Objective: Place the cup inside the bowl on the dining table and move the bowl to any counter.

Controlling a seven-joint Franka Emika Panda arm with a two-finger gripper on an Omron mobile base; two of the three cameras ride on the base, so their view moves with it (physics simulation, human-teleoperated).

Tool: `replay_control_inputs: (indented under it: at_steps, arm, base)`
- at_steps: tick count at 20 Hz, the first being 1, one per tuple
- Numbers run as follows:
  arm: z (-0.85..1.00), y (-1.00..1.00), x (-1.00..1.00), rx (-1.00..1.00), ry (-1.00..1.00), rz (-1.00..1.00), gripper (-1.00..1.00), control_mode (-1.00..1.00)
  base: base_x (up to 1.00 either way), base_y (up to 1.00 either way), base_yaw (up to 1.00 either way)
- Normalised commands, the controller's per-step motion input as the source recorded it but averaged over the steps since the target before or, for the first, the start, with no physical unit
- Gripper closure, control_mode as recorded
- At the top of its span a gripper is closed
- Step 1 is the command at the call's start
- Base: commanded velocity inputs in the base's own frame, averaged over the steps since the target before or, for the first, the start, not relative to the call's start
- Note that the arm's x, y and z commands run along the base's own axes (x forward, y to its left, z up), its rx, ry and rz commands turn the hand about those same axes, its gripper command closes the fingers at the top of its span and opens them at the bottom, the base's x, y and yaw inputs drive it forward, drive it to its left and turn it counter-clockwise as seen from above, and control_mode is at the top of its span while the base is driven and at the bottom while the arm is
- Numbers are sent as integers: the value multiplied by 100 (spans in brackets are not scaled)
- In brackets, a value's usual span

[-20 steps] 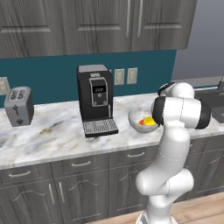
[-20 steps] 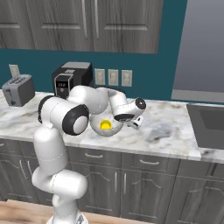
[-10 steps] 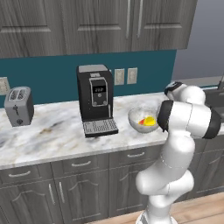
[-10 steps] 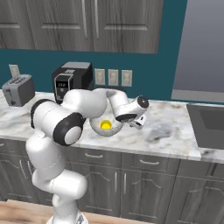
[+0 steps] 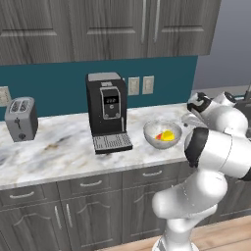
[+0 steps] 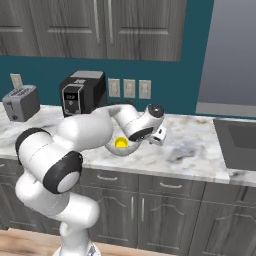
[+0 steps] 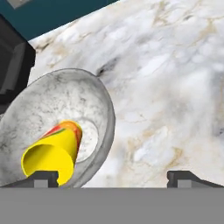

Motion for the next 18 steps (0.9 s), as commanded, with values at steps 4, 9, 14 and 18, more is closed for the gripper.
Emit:
replay_control_inputs:
  at_steps: [4,9,14,18]
  arm:
    - [52,0,-45,-13,0,1,-100,-100]
    - [32,0,-44,-7,0,3,-100,-100]
    - [22,0,-67,-3,0,2,-100,-100]
    - [24,0,-68,-3,0,1,-100,-100]
  base:
    - [0,0,0]
    - [0,0,0]
    - [0,0,0]
    - [0,0,0]
